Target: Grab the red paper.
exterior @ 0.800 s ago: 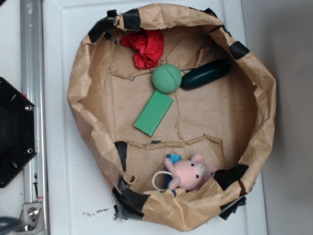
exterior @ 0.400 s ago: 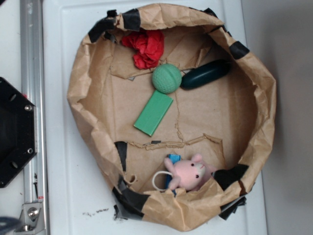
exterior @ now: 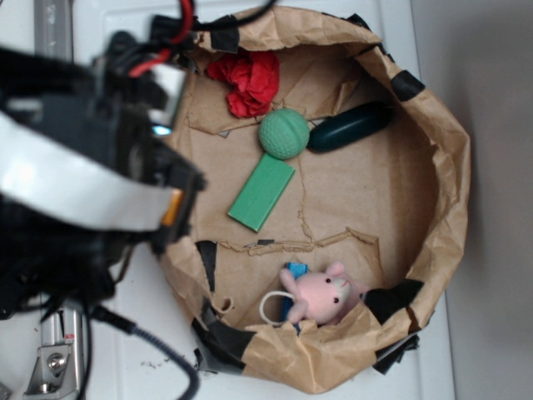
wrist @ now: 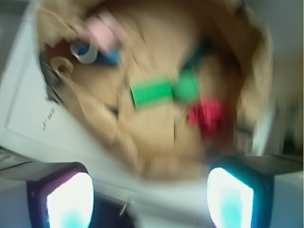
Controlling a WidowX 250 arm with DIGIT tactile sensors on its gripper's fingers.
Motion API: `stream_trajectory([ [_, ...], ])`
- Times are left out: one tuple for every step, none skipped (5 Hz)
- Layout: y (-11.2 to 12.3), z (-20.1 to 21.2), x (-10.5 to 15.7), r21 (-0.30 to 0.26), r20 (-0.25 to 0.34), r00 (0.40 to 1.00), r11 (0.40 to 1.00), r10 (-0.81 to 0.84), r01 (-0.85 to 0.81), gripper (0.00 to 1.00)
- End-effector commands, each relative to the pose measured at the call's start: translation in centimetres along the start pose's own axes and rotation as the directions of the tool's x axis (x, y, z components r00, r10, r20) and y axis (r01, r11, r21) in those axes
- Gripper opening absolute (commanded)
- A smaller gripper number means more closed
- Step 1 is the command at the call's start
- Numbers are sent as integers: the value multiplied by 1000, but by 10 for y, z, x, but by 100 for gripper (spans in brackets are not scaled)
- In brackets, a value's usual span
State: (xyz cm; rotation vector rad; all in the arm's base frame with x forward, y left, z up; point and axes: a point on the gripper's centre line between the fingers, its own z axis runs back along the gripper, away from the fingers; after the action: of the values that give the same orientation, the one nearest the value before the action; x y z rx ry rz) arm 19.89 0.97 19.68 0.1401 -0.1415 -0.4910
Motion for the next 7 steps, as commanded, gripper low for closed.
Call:
stream_trajectory([
  [18,-97,39,-142,13,964,954,-266,265,100],
  [19,-117,42,-164,-10,945,933,-327,321,100],
  [30,-132,19,-116,-79,916,916,-393,383,100],
  [54,-141,-1,-40,-130,915,924,-382,380,100],
  [74,-153,-5,-13,-107,922,928,-372,373,100],
  [86,-174,-7,-31,-65,938,940,-342,341,100],
  [95,-183,-10,-32,-95,933,938,-347,346,100],
])
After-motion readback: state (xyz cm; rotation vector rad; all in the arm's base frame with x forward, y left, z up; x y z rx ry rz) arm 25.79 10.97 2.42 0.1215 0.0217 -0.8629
